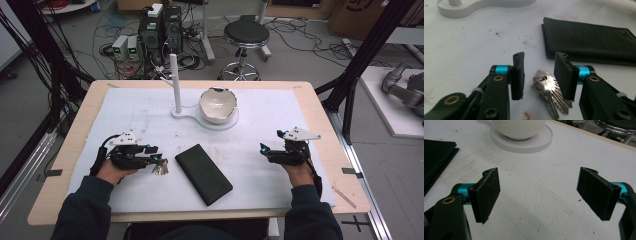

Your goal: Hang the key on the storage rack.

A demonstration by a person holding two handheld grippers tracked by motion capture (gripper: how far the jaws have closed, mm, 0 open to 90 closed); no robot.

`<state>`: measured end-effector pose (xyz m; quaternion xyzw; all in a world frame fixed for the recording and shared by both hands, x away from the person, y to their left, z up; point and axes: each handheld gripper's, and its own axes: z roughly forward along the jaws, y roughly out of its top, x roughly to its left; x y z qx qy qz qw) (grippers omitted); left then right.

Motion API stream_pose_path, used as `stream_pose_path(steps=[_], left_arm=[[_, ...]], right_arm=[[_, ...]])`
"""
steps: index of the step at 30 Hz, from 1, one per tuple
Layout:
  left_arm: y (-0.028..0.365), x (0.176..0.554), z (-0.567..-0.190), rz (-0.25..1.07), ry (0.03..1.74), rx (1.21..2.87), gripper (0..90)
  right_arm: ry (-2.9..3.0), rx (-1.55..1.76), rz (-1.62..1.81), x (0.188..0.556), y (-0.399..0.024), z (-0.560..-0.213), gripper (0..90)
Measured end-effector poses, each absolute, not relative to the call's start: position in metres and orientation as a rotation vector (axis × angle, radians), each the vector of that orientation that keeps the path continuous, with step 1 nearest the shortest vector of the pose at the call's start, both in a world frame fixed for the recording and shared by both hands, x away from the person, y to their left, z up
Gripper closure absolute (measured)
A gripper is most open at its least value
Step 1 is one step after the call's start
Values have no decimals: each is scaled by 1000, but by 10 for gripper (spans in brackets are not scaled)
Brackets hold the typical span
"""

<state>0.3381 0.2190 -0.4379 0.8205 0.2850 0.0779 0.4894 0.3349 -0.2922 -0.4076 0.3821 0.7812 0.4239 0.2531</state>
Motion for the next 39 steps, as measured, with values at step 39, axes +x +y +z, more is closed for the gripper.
stream_pose_path(steps=[39], left_arm=[[224,339,-413,315,756,1794,887]], right_arm=[[2129,1049,1148,334,-293,-408,190]])
